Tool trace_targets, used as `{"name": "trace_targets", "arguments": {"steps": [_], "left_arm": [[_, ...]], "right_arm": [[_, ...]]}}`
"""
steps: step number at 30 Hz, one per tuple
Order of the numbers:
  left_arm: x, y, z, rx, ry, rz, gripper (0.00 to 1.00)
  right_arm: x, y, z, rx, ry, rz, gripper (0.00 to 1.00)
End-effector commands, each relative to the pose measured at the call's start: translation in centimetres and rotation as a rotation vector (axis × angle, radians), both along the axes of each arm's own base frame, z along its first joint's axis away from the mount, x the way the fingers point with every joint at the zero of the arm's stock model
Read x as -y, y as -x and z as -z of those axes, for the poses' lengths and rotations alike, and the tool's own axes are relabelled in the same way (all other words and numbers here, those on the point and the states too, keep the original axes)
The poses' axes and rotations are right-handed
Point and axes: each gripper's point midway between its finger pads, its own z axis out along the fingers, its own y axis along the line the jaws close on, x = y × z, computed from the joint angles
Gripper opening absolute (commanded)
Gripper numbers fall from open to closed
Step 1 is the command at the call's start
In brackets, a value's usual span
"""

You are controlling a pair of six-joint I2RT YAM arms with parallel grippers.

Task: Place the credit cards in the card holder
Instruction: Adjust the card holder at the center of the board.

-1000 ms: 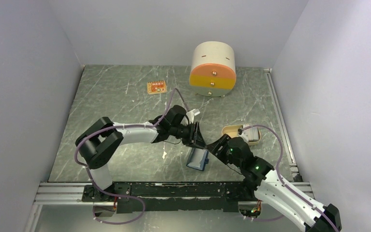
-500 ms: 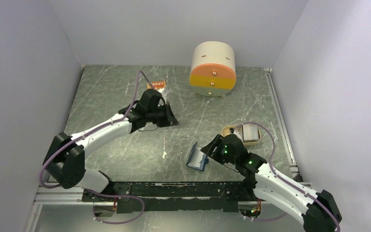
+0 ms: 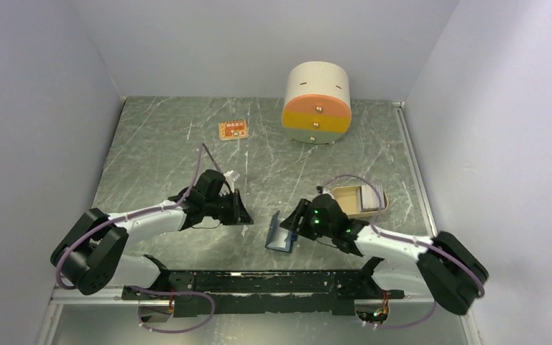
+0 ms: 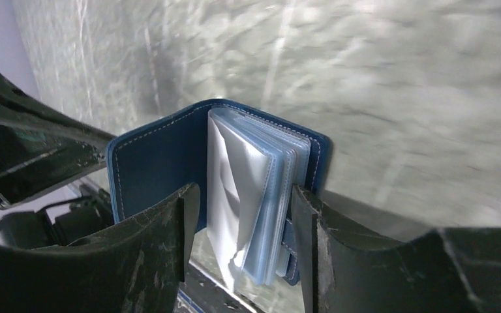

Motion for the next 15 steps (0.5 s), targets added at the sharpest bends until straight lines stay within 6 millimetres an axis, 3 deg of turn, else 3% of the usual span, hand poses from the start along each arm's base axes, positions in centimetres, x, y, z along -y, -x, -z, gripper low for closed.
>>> {"name": "trace_targets", "arguments": {"steps": [1,3,6,9,12,15], "left_arm": [[1.2,-1.2,-2.8,0.125,0.084,0.066,0.09],[0.9,-1.0,-2.7,0.129,0.080,0.057,0.09],[0.5,-0.8,-2.8,0.146,0.054,0.065,0.15],[0.1,-0.5,-2.7,0.156,-0.015,0.080,0.23],[0.9,-0.3,-2.9,0.167,-0.052,0.093,0.25],[2.4,0.2,-2.3,0.132,-0.039,0.121,0.25]], "right_arm": [[-5.1,-1.4,-2.8,0.087,-0.063,-0.112,0.57],[-6.9,-1.9,-2.7,0.095,-0.020,-0.169,0.57],[-6.9,-2.5,-2.9,0.114,0.078,-0.226,0.58],[-5.4,-2.5,-3.1,0.154,0.171,-0.260,0.59],[-3.0,-1.9,-3.1,0.117,0.237,-0.214,0.59],[-2.8,-1.0,-3.4,0.105,0.185,-0.194,0.54]]}}
